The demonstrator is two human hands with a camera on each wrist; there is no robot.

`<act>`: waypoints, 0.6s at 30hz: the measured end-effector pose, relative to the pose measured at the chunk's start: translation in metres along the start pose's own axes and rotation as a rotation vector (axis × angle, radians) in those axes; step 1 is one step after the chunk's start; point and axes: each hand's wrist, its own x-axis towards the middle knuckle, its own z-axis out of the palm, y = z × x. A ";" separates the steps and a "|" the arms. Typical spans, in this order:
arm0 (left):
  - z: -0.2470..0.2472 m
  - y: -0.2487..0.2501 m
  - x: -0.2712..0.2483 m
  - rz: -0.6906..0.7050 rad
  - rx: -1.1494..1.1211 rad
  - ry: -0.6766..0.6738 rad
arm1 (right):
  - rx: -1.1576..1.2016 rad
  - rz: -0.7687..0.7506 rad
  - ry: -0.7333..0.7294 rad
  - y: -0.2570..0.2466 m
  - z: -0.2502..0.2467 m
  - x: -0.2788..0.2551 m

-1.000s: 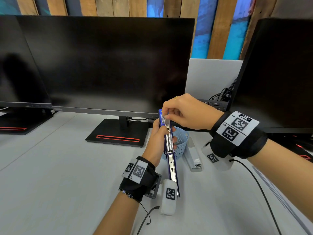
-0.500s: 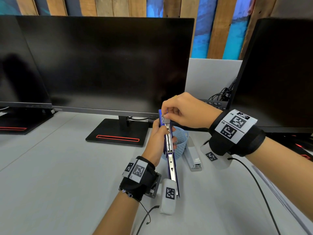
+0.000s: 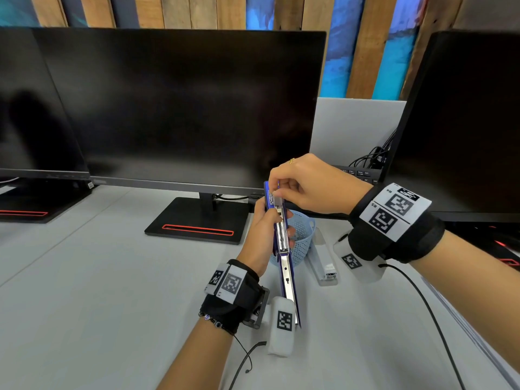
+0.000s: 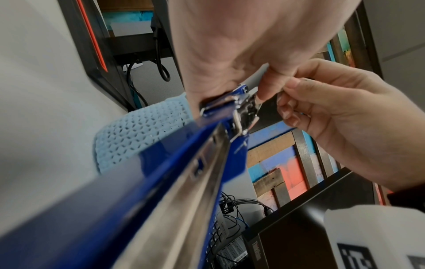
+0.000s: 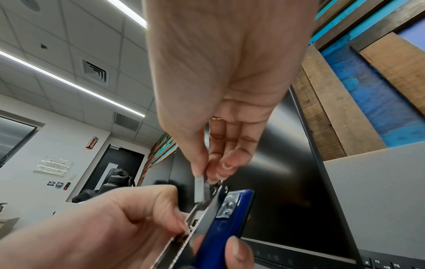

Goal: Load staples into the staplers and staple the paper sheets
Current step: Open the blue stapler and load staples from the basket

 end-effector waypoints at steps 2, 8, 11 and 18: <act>0.001 0.000 0.000 0.003 0.008 -0.005 | 0.000 0.000 -0.009 -0.001 0.000 0.000; 0.002 0.002 -0.002 0.004 -0.007 -0.010 | -0.001 -0.001 -0.015 -0.001 0.000 0.002; 0.002 0.003 -0.002 0.004 -0.041 -0.006 | 0.021 -0.003 0.014 0.001 -0.004 0.001; 0.003 0.003 -0.003 0.006 -0.040 -0.014 | 0.011 0.010 -0.008 0.002 -0.002 0.002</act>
